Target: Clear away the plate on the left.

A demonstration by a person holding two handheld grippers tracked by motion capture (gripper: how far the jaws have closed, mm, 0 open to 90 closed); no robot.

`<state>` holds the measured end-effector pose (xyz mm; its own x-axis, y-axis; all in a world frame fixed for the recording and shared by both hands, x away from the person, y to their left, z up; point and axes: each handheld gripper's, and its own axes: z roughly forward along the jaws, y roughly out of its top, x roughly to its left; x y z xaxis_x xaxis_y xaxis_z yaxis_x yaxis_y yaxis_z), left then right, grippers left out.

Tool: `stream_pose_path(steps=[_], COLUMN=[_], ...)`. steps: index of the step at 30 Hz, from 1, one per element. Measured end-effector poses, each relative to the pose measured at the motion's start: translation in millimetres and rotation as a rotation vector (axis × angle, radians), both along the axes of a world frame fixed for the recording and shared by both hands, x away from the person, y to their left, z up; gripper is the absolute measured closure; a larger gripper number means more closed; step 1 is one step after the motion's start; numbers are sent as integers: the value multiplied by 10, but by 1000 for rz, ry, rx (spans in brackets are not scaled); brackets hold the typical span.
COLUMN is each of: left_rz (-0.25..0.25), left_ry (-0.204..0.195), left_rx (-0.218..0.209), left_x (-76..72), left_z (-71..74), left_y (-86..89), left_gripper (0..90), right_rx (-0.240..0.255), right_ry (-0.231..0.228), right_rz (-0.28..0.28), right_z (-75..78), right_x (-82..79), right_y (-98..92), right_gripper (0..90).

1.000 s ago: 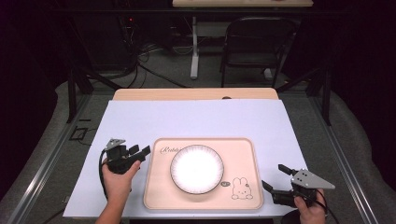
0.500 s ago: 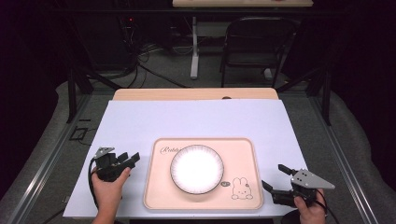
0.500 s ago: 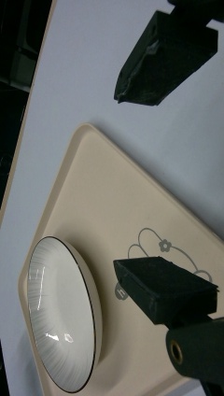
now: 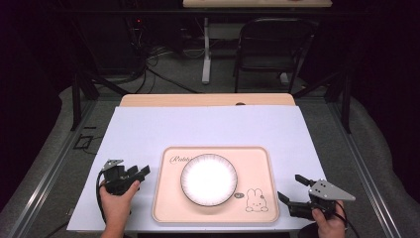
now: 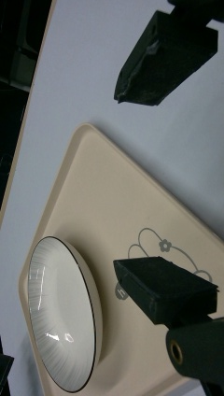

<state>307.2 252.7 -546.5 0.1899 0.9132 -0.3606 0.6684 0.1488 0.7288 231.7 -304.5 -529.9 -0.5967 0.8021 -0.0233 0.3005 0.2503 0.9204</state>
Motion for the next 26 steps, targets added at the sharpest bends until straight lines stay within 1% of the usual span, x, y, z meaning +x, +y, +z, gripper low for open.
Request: stream_pose_path(steps=[2,11,20,23,26], left_rz=[-7,1,7,11,9], left_ry=[7,8,15,21,20], left_rx=[-3,-22,-36,-41,-42], left_x=[3,7,9,15,13], left_z=[-9,-27,-40,-48,-45], left_y=[2,17,32,33,34], left_gripper=[449,448,448,447,447], right_rx=[0,-1,-3,-4,-5], right_ry=[-1,-1,-4,2,-5], right_rz=[1,1,2,5,4], right_z=[0,0,0,-1,0], right_x=[0,1,-2,6,-2], right_y=[0,0,2,0,1], right_gripper=[149,150,149,150,150])
